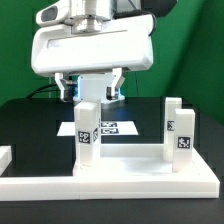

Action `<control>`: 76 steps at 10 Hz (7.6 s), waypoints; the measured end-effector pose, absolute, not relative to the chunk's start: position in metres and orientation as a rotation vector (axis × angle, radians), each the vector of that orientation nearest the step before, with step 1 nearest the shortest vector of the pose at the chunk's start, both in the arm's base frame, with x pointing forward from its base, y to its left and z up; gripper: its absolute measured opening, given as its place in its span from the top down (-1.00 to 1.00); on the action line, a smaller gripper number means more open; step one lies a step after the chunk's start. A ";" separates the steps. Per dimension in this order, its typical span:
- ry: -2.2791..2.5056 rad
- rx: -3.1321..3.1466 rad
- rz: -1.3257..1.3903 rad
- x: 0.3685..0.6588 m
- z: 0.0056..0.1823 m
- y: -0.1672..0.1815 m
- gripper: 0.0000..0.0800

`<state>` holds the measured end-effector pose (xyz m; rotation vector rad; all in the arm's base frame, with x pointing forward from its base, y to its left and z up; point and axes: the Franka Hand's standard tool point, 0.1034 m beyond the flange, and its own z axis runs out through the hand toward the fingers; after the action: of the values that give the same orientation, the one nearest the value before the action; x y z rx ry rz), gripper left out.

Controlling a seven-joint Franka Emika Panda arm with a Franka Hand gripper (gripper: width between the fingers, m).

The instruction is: Assemble desk

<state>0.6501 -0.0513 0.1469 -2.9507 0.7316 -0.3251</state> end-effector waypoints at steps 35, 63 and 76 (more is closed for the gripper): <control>0.569 -3.051 -0.051 0.660 0.134 -0.097 -0.62; 2.015 -2.432 -0.137 0.653 0.120 -0.049 -0.61; 1.446 -2.829 -0.281 0.654 0.111 -0.058 0.26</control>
Offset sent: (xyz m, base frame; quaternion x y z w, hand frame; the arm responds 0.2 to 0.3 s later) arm 0.0000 0.0000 0.0000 0.0000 0.0000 0.0000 1.0000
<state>0.6537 -0.0580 0.1109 -2.8294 1.4464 -0.2805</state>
